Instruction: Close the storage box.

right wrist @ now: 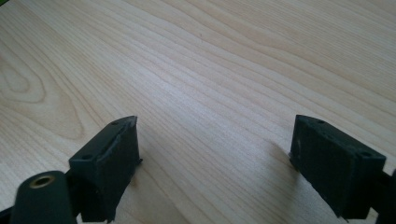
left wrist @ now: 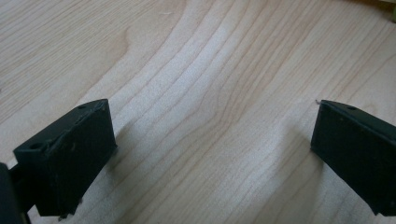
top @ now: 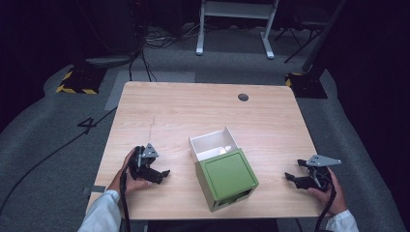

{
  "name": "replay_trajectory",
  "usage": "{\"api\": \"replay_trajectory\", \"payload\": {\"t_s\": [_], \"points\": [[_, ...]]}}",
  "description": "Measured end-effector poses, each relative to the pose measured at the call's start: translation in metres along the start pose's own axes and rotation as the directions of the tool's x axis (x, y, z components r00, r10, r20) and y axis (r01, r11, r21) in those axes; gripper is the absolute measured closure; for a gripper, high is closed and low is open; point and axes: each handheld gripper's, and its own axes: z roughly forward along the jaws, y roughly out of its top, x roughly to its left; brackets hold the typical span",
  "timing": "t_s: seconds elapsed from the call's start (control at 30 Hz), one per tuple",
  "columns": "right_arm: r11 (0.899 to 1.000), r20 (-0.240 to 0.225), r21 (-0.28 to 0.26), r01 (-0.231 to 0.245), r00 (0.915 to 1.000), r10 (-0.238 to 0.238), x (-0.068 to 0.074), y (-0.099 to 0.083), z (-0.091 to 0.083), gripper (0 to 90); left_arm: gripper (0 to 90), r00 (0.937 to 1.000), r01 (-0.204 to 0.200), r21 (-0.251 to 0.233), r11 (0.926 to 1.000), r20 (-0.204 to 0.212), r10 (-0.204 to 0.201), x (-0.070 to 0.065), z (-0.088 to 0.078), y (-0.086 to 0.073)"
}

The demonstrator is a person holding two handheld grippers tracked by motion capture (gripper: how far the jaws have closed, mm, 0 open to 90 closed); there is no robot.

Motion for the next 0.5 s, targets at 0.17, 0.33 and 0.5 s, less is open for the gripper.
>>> {"api": "replay_trajectory", "payload": {"t_s": [0.17,0.33,0.5], "points": [[1.0,0.0,0.0,0.0,1.0,0.0,0.0,0.0,0.0,15.7,0.0,0.9998,-0.017,0.003,0.9998,0.006,0.017,0.002,0.0,0.0],[1.0,-0.003,0.002,-0.006,1.0,0.006,-0.001,0.0,0.0,15.5,8.5,0.9993,-0.037,-0.012,0.9992,-0.011,0.037,0.006,-0.003,0.004],[1.0,-0.002,0.003,-0.008,1.0,0.008,-0.001,0.0,0.0,15.3,17.0,0.9989,0.038,-0.068,0.997,0.029,-0.036,0.022,-0.011,0.023]]}}
